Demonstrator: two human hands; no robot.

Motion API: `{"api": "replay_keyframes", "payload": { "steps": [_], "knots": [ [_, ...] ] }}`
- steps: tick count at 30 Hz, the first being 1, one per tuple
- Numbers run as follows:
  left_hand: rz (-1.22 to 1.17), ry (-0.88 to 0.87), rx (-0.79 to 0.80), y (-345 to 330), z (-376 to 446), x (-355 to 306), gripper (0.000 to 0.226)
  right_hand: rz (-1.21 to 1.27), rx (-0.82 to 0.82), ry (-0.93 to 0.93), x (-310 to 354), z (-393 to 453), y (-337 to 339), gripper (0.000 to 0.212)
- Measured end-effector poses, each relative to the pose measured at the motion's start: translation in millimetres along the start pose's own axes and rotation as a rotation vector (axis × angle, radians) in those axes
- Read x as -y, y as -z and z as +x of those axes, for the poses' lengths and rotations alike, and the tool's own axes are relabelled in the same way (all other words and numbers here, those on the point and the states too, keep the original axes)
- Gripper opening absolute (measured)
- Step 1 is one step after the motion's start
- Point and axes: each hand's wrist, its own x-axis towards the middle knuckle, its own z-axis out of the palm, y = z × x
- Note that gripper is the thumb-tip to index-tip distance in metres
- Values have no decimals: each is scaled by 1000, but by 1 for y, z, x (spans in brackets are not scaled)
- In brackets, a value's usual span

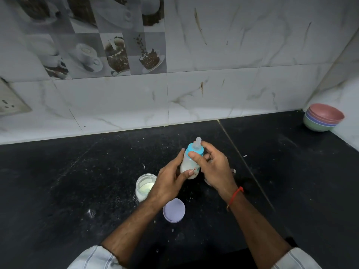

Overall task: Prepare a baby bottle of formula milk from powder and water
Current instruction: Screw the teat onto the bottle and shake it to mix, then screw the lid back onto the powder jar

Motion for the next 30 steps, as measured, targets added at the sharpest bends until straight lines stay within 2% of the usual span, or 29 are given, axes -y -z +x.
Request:
{"api": "replay_keyframes", "payload": {
  "steps": [2,4,13,16,18,21,24,25,27,30],
  "knots": [
    [74,72,-30,7,5,6,91,-73,-42,-19,-9,12,-5,50],
    [127,114,-80,16,6,11,94,-113,-68,-61,-19,25,-13,50],
    [5,46,-358,48,-15,35,46,-365,52,-152,-65,49,-56,49],
    [19,54,-435,56,-21,45,40,-386,46,-131,-80,49,-60,48],
    [24,87,-432,59,-24,53,40,-391,67,-109,-86,51,-58,55],
    [67,128,-355,62,-31,68,54,-447,82,-108,-86,41,-55,82],
    [114,191,-205,64,-39,87,95,-524,-108,166,-83,6,-53,82],
    [120,207,-171,63,-41,93,105,-538,-100,235,-83,-7,-55,83],
    [147,254,-136,61,-45,104,118,-567,121,206,-84,-30,-61,91],
    [201,326,-86,56,-49,116,127,-771,533,54,-93,-51,-71,109]
  ]
}}
